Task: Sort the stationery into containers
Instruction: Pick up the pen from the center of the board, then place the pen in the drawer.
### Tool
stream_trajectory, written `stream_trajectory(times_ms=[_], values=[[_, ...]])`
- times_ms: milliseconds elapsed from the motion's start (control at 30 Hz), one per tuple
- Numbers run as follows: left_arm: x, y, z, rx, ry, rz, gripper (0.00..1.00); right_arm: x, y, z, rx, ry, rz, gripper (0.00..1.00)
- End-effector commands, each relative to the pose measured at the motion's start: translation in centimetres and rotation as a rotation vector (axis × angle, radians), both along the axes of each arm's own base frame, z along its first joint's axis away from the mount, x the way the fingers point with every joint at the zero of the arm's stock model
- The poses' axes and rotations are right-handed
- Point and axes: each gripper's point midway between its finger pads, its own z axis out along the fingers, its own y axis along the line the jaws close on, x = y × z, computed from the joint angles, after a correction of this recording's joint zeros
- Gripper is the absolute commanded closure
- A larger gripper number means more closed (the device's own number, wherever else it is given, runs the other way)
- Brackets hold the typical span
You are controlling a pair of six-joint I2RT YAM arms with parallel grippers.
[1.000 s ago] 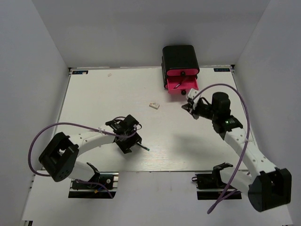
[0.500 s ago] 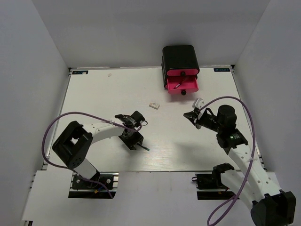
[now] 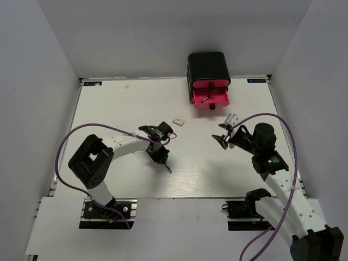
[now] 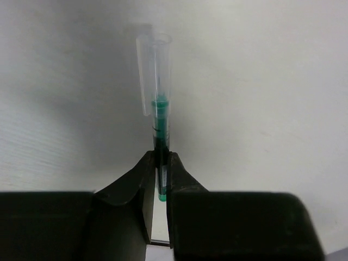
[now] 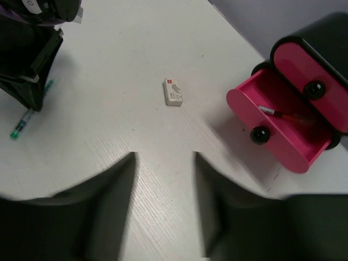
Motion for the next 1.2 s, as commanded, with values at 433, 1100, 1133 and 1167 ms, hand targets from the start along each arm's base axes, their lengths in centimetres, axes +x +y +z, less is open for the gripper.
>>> stream_trajectory(times_ms=[433, 1100, 1133, 1167], values=[[14.7, -13.2, 17.9, 0.0, -0.825, -1.421, 1.0, 5.3, -6.1, 1.3, 0.02, -0.047, -0.462, 1.0], [26.6, -20.7, 23.9, 0.557, -1.513, -1.656, 1.0, 7.0, -9.1, -0.3, -0.039, -0.058, -0.627, 1.0], [27.1, -20.6, 23.3, 0.576, -1.505, -1.641, 1.0, 7.0, -9.1, -0.4, -0.041, -0.058, -0.625, 1.0], [27.3, -20.8, 23.6, 0.586, -1.541, -1.619, 1.0, 7.0, -9.1, -0.3, -0.044, -0.06, -0.625, 1.0]])
